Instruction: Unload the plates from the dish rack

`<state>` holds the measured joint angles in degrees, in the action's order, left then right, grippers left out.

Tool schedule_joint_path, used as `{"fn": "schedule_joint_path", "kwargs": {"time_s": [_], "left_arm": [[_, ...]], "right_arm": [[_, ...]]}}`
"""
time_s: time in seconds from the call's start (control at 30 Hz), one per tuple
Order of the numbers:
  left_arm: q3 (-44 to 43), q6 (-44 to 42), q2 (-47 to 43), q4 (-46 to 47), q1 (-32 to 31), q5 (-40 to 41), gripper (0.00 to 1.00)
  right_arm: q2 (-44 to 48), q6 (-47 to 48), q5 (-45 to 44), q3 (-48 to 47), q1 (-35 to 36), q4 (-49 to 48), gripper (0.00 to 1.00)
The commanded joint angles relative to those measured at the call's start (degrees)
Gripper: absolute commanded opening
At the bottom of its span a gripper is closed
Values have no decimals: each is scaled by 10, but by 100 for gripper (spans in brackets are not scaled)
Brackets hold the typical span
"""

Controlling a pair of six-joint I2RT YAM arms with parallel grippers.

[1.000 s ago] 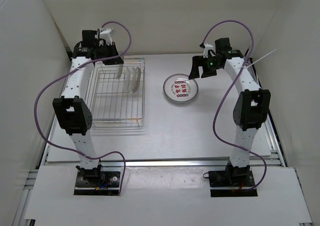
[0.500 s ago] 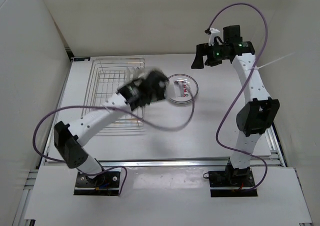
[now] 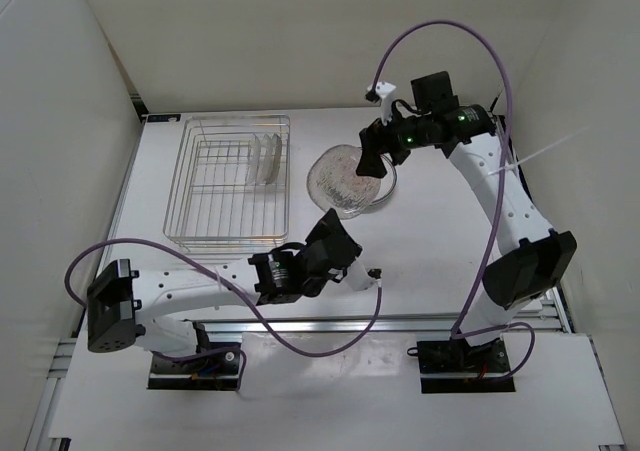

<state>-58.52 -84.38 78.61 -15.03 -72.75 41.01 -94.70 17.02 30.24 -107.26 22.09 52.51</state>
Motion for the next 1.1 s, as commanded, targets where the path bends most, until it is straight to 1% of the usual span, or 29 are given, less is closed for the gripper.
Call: {"fn": "schedule_joint_path", "kwargs": {"time_s": [0.0, 0.03, 0.07, 0.1, 0.13, 0.17, 0.23, 0.27, 0.33, 0.37, 0.43, 0.47, 0.5, 0.53, 0.57, 0.6, 0.63, 0.67, 0.7, 0.73, 0.77, 0.8, 0.87, 0.9, 0.93, 0.97, 1.0, 1.03, 1.07], "left_arm": [[1, -33, -14, 58, -7, 37, 11], [-7, -27, -14, 51, -12, 37, 11], [-7, -27, -14, 51, -13, 37, 11], [-7, -27, -14, 51, -13, 37, 11], [-7, -27, -8, 58, -13, 37, 11], [-7, -27, -8, 58, -13, 37, 11], [-7, -27, -8, 58, -13, 32, 11], [-7, -27, -8, 58, -13, 32, 11], [-7, -22, -3, 68, -13, 27, 11], [-7, -22, -3, 68, -7, 27, 11], [-7, -22, -3, 73, 2, 14, 11], [-7, -22, 4, 73, 15, 14, 11], [-7, -22, 4, 78, 21, 14, 11], [-13, -11, 17, 78, 35, 14, 27], [-25, 3, 23, 78, 35, 14, 43], [-41, 21, 30, 47, 51, 21, 55], [-62, 44, 38, 20, 59, 27, 65], [-117, 103, 55, -13, 79, 27, 71], [-147, 135, 64, -45, 92, 32, 74], [-176, 167, 72, -105, 108, 32, 80], [-231, 229, 80, -136, 124, 32, 93], [-254, 256, 86, -163, 165, 32, 100], [-298, 312, 92, -213, 211, 32, 100], [-308, 329, 92, -220, 262, 27, 100], [-318, 349, 92, -228, 289, 21, 100], [-328, 370, 92, -238, 316, 1, 100], [-349, 417, 92, -260, 342, -9, 100], [-362, 443, 92, -278, 391, -25, 100], [-374, 468, 92, -292, 415, -63, 100]], "right_arm": [[-1, 30, -6, 29, 5, 10, 94], [-1, 30, -6, 29, 5, 10, 92], [-1, 30, -1, 29, 5, 10, 85], [-1, 30, -1, 29, 10, 10, 82], [-1, 30, -1, 29, 10, 10, 73], [-1, 25, 4, 29, 16, 10, 51], [-1, 25, 4, 29, 22, 10, 42], [-1, 25, 4, 29, 22, 10, 28], [-1, 19, 17, 29, 22, 10, 24], [-1, 14, 24, 29, 22, 10, 16], [-1, 5, 40, 24, 27, 5, 7], [-1, -5, 46, 24, 27, 5, 0], [-1, -12, 46, 24, 27, 5, 0], [4, -28, 20, 24, 27, -14, 0], [4, -42, -1, 30, 22, -28, 0], [4, -58, -25, 37, 11, -46, 0], [4, -77, -51, 52, 2, -84, 0], [-3, -114, -75, 58, -12, -101, 0], [-9, -134, -99, 58, -46, -115, 0], [-28, -155, -147, 58, -65, -127, 0], [-38, -171, -162, 58, -85, -142, 0], [-50, -194, -177, 58, -125, -148, 0], [-77, -203, -200, 64, -162, -167, 0], [-86, -203, -200, 65, -196, -173, 0], [-104, -203, -195, 71, -213, -173, 0], [-113, -203, -188, 77, -228, -179, 0], [-123, -203, -179, 77, -257, -179, 0], [-142, -197, -153, 77, -268, -179, 0], [-150, -192, -146, 77, -288, -179, 0]]}}
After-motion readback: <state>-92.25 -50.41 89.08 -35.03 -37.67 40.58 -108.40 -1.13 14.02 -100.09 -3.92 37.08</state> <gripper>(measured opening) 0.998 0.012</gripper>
